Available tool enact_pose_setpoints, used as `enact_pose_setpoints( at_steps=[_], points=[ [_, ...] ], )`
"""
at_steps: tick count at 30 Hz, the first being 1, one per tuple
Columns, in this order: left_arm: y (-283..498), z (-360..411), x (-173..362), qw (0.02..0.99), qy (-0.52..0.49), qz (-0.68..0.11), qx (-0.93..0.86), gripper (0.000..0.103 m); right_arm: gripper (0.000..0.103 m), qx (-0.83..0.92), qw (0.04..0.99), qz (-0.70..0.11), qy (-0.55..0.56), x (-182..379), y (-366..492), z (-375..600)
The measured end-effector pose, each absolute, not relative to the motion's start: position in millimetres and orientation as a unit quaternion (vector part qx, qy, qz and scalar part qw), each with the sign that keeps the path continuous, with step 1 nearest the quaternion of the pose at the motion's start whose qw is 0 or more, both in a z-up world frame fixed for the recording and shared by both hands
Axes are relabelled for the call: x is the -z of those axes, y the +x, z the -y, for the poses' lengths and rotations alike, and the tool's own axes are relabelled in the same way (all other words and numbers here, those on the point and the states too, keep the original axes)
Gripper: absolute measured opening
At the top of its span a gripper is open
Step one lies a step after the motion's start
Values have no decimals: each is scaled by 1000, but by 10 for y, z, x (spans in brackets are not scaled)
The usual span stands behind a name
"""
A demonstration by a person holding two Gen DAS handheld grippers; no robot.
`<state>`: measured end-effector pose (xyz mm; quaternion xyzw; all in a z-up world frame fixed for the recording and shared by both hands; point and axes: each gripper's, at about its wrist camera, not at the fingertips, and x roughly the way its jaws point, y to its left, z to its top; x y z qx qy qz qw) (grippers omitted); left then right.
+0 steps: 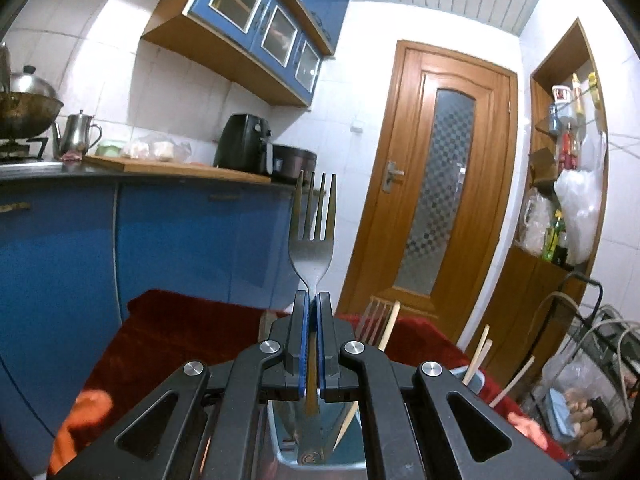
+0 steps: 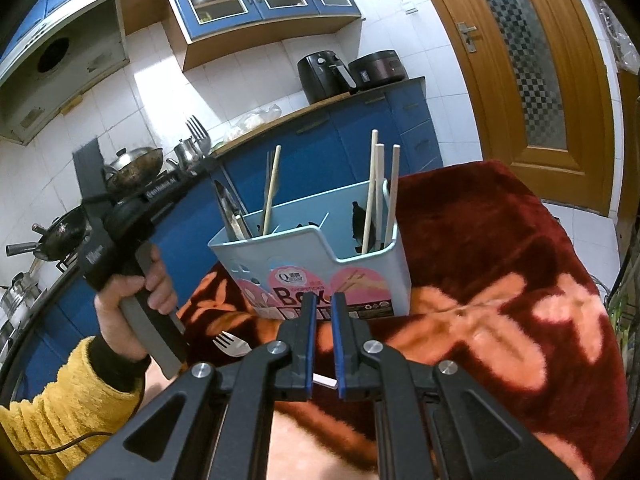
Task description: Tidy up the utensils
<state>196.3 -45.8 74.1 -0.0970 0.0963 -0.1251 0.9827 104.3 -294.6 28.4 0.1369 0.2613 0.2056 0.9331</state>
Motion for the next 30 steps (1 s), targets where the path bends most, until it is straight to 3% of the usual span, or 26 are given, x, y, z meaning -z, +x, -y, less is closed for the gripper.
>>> enact_pose_setpoints(
  at_steps=[9,13,21,30],
  points=[
    [1942,349,-613,969,-123,-157,145,18,11,-215,930,-269,130,-286,1036,2843],
    [1827,296,-672,970,-117,-163,139,32,11,-222,928,-276,116,-312,1032,2756],
    [1502,153,-690,969,-78,-209,103,32,12,-248,914,-316,57,-354,1072,2458],
    [1210,-90,-533,959,-51,-270,71,32,29,-264,890,-369,-44,-329,1088,1956]
  ],
)
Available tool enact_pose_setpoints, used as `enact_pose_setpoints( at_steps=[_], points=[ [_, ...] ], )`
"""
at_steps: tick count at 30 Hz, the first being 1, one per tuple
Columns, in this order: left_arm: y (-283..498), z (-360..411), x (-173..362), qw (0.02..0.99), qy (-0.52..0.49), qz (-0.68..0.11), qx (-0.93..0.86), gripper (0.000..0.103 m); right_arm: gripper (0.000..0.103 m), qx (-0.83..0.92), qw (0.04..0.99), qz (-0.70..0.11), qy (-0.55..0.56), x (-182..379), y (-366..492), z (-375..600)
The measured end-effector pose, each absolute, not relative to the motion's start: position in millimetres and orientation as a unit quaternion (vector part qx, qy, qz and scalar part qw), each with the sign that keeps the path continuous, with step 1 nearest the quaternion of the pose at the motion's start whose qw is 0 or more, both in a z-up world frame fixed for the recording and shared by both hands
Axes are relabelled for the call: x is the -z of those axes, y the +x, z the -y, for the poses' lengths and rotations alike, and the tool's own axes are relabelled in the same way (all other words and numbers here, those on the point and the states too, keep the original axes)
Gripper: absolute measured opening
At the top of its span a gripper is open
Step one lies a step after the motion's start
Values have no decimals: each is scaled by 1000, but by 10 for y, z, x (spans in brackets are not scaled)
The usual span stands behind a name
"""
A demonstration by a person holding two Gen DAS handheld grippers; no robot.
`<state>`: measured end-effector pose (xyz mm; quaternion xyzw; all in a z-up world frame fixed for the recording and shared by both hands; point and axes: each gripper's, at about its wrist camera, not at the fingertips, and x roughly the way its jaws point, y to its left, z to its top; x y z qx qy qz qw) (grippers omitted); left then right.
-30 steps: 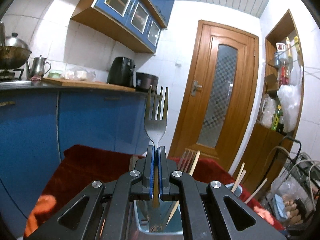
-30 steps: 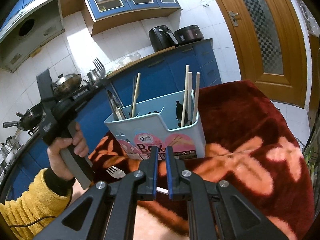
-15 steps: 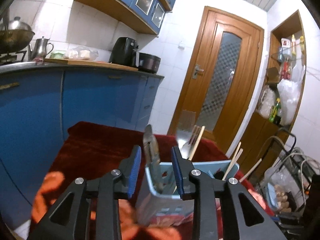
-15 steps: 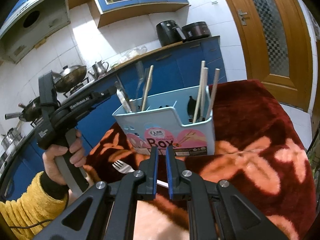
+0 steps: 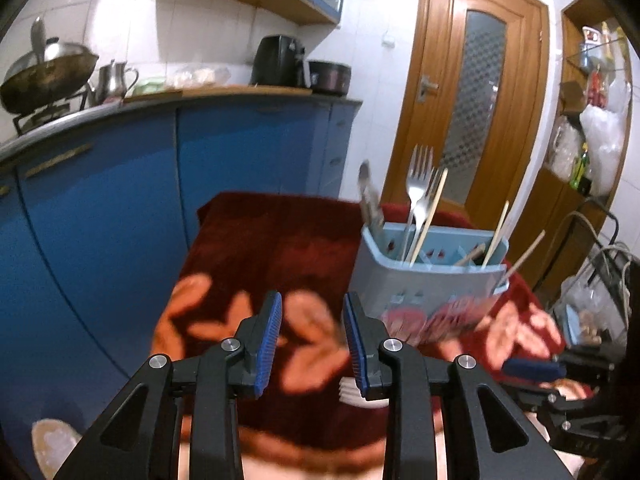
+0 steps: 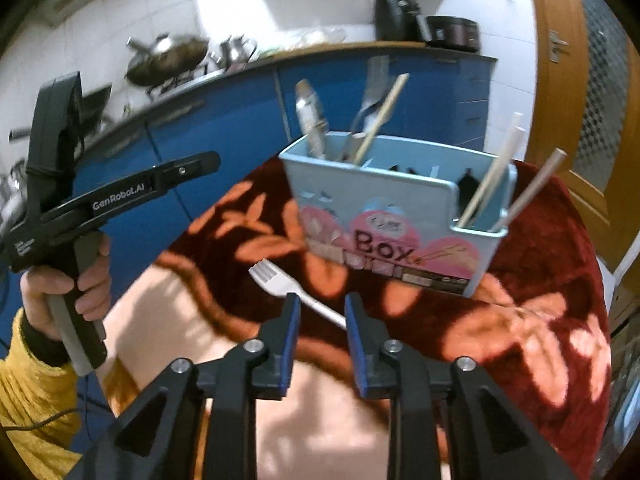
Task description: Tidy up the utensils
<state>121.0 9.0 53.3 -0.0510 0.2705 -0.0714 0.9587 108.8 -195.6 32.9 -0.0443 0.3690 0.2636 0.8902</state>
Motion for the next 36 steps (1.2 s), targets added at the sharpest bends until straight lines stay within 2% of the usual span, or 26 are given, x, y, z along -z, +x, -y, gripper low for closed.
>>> enact_pose_setpoints(
  at_steps=[5,14,17,28,31,33,36],
  points=[
    [1087,-243,-407,954,-51,-289,62,32,38,-272,878,-386,-70,-237,1127,1698],
    [970,-595,-226,948,-63,-309,33,32,40,-269,870,-403,-91,29,1259,1298],
    [951,-687,-171,947,-72,-313,28,32,46,-264,872,-398,-108,86,1306,1151],
    [937,-808,-31,943,-89,-320,28,32,46,-251,871,-395,-150,250,1473,859],
    [944,-792,-15,942,-88,-322,31,32,38,-256,870,-394,-152,283,1487,811],
    [944,-776,-9,942,-88,-322,32,32,20,-257,871,-391,-150,259,1488,797],
    [946,-756,-3,941,-89,-324,34,32,13,-252,875,-387,-143,216,1488,809]
  ],
)
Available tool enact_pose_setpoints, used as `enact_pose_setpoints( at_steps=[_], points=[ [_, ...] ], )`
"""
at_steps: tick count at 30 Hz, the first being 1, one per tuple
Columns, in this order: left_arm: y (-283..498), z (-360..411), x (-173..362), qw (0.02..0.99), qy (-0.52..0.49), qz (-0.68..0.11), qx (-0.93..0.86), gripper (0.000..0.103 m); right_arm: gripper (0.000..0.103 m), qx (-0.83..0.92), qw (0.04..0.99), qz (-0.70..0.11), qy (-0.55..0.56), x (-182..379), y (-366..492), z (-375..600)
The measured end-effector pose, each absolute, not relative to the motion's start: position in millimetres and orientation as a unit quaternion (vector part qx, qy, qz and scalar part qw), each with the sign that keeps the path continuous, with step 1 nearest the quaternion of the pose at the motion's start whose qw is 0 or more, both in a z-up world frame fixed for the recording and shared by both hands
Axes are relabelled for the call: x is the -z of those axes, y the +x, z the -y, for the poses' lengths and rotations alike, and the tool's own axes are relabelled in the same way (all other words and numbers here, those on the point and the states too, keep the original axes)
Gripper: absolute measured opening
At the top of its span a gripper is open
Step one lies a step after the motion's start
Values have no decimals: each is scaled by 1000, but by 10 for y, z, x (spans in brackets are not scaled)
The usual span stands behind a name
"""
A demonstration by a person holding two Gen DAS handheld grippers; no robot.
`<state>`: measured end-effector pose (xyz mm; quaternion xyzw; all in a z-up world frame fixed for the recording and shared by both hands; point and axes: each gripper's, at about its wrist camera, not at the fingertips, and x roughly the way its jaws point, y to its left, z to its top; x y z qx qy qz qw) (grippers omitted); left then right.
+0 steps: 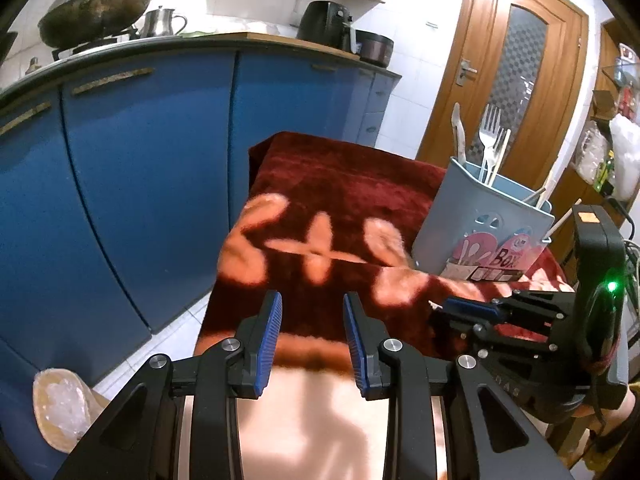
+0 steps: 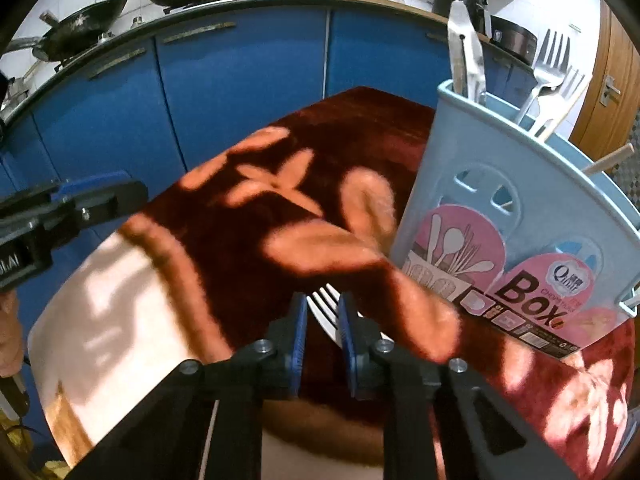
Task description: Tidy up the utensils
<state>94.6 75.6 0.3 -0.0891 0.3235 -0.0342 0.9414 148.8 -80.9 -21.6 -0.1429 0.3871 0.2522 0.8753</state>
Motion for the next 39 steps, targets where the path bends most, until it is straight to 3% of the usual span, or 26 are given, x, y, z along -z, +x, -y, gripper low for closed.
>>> enact_pose_setpoints(
  at_steps=[20,39],
  points=[
    [1002,-289,-27,937,-76,-328,88,32,3,-224,945,-226,71,-668,1011,2072],
    [1257,243,-54,932,-69,-332,130,32,3,-142,980,-72,121,-1201,1437,2666]
  ],
)
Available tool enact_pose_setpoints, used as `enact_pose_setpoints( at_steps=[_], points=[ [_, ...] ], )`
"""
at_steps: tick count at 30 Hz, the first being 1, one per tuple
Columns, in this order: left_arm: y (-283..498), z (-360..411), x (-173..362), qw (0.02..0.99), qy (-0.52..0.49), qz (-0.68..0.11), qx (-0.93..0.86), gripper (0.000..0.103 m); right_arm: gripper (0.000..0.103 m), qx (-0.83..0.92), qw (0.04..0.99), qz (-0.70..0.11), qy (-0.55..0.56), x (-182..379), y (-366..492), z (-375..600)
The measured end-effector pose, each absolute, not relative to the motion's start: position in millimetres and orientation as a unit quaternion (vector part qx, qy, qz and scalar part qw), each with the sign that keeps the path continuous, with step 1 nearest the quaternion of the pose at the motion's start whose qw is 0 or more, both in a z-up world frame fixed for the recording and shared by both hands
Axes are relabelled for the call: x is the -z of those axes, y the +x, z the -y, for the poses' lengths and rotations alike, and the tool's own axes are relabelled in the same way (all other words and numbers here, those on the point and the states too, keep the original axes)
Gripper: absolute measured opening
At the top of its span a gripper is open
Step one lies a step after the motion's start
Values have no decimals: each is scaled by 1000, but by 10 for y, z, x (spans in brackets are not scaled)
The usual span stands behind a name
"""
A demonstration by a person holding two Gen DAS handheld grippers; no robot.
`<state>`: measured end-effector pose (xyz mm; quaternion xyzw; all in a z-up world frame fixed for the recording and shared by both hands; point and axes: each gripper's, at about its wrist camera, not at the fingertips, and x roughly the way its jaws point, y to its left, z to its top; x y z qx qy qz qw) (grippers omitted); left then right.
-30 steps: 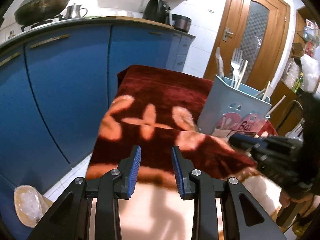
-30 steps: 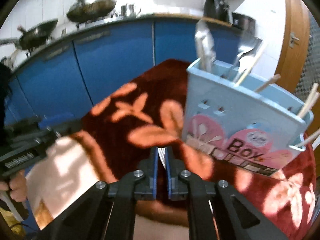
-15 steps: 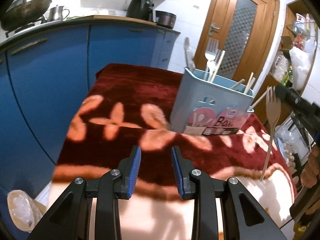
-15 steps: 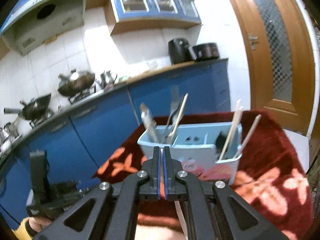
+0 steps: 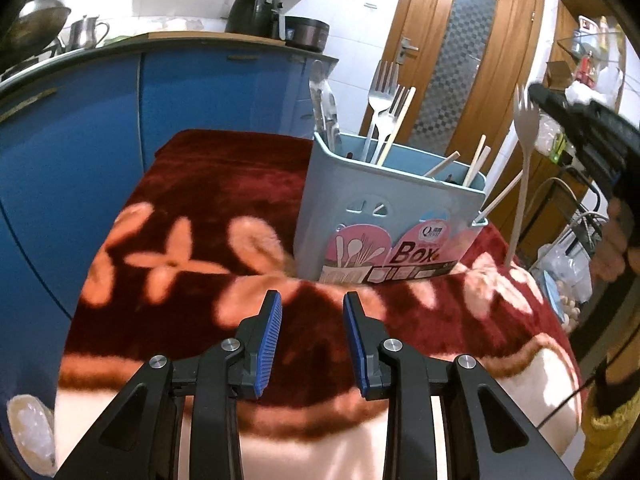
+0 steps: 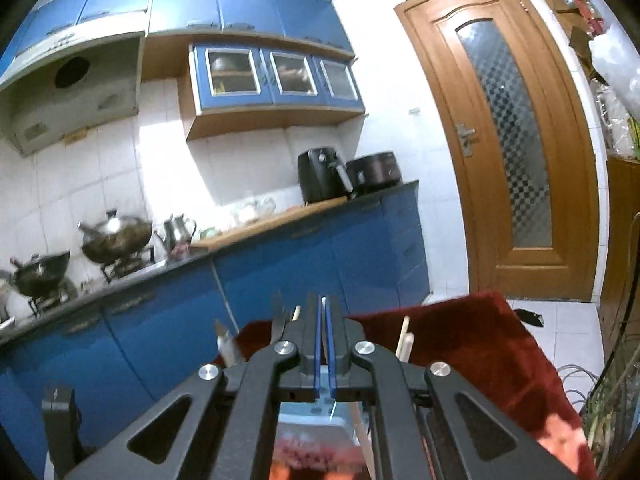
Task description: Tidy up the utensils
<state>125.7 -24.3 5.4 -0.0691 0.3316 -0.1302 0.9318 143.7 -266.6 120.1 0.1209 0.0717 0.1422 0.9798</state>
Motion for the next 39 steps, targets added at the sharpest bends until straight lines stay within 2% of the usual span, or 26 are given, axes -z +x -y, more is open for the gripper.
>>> enact_pose_setpoints(
  at_steps=[7,15,17,20,31,39],
  points=[
    [1354,284,11,928,-77,-338,134,32,3,-124,983,-21,137,-1266,1741,2680],
    [1372,290,30,928,-81,-338,136,32,5,-127,979,-75,138,-962,1966,2687],
    [1361,289,18,928,-82,-336,138,32,9,-131,977,-89,141,-923,1940,2705],
    [1320,281,-14,930,-83,-331,138,32,18,-135,976,-91,146,-945,1856,2740],
    [1047,252,-215,938,-87,-306,136,32,18,-150,972,-117,135,-1125,1277,2797],
    [775,211,-325,947,-86,-282,127,32,19,-162,967,-167,104,-1004,727,2715]
  ],
)
